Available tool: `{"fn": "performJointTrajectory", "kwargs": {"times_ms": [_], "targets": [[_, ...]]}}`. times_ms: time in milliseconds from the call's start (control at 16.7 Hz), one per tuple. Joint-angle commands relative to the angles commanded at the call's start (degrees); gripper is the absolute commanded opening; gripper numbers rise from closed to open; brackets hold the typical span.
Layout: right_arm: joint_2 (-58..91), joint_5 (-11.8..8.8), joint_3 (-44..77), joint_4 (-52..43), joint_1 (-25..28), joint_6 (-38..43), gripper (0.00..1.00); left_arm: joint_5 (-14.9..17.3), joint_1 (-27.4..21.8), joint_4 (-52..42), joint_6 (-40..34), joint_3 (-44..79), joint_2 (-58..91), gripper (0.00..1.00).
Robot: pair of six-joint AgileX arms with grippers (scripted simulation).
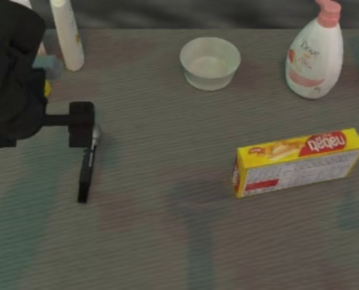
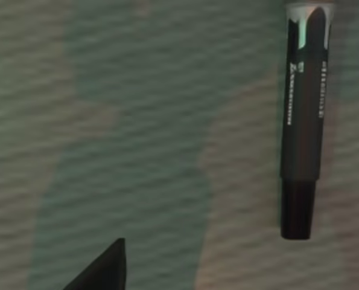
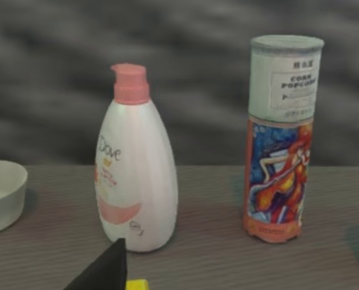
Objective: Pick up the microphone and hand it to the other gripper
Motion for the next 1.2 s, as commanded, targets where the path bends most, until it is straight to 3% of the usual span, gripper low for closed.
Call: {"fn": "performJointTrajectory", "kwargs": {"times_ms": [360, 720, 960, 1200], "targets": [[0.00, 0.00, 0.00, 0.00, 0.00, 0.00, 1.00, -0.71, -3.36, -9.28, -3.10, 14.76, 19.49, 1.00], [0.00, 0.00, 0.00, 0.00, 0.00, 0.00, 1.00, -0.80, -3.85, -10.51, -3.55, 16.95, 21.94, 1.00], [0.00, 0.00, 0.00, 0.00, 0.00, 0.00, 1.00, -0.76, -3.51, -8.12, -3.23, 15.68, 23.20, 1.00], [0.00, 0.00, 0.00, 0.00, 0.00, 0.00, 1.00, -0.70, -3.07, 1.61, -2.68, 11.80, 28.47, 1.00]]}}
